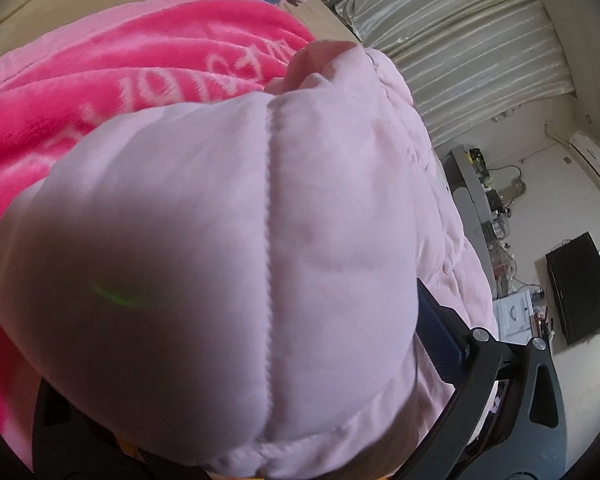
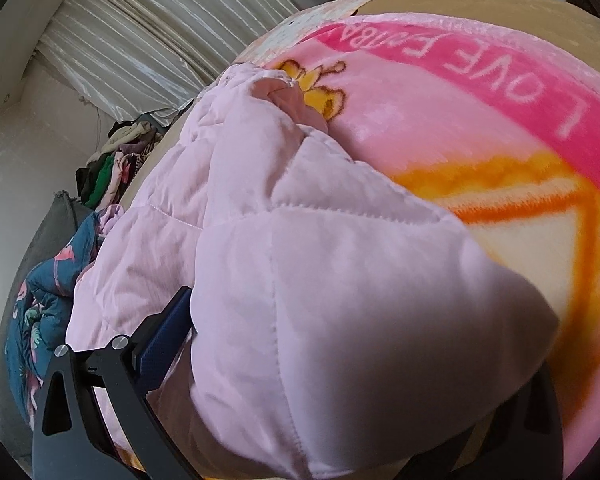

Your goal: Fold large clothes

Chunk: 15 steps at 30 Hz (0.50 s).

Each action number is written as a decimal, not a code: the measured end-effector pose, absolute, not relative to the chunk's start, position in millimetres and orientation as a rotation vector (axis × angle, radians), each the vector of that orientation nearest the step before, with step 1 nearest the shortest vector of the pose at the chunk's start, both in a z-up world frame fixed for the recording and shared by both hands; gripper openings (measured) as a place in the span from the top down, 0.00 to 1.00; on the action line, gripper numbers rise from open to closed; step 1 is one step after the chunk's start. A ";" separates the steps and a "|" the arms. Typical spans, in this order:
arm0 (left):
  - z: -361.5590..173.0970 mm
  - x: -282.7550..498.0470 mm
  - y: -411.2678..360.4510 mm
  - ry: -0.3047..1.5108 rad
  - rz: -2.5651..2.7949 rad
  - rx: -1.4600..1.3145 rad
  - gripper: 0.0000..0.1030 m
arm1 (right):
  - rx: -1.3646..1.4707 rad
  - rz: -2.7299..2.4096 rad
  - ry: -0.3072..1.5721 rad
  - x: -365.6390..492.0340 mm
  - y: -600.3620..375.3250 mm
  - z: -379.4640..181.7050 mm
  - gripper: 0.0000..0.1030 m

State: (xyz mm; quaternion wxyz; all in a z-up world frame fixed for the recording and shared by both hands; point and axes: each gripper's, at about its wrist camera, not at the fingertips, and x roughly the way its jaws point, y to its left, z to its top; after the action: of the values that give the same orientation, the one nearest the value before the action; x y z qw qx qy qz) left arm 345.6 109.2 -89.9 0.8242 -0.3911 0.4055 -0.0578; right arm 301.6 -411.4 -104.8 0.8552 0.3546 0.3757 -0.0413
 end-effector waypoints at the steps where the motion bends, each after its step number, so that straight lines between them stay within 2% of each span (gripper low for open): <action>1: -89.9 345.8 109.1 0.861 -0.129 -0.827 0.08 | 0.735 -0.084 0.793 303.2 -410.6 -104.6 0.04; 4: -89.0 347.8 109.4 0.862 -0.144 -0.802 0.10 | 0.719 -0.077 0.797 306.4 -409.6 -103.5 0.04; 7: -83.3 354.6 107.5 0.859 -0.155 -0.759 0.19 | 0.695 -0.065 0.789 307.6 -406.3 -98.8 0.10; 9: -74.4 355.3 103.2 0.849 -0.162 -0.722 0.31 | 0.663 -0.044 0.776 306.4 -402.8 -92.3 0.27; 10: -70.1 354.8 101.0 0.843 -0.164 -0.700 0.33 | 0.641 -0.031 0.768 305.7 -400.2 -87.4 0.32; 12: -62.5 354.4 96.4 0.831 -0.168 -0.657 0.45 | 0.600 -0.012 0.766 305.9 -396.4 -79.4 0.46; 15: -49.7 352.0 89.0 0.808 -0.184 -0.604 0.57 | 0.547 0.014 0.764 304.9 -391.9 -66.4 0.58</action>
State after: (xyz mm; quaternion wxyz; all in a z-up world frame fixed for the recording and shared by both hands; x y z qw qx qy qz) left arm 352.0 89.0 -49.7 0.8714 -0.2891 0.3865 -0.0879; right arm 304.9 -391.9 -66.4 0.8917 0.2635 0.3679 0.0068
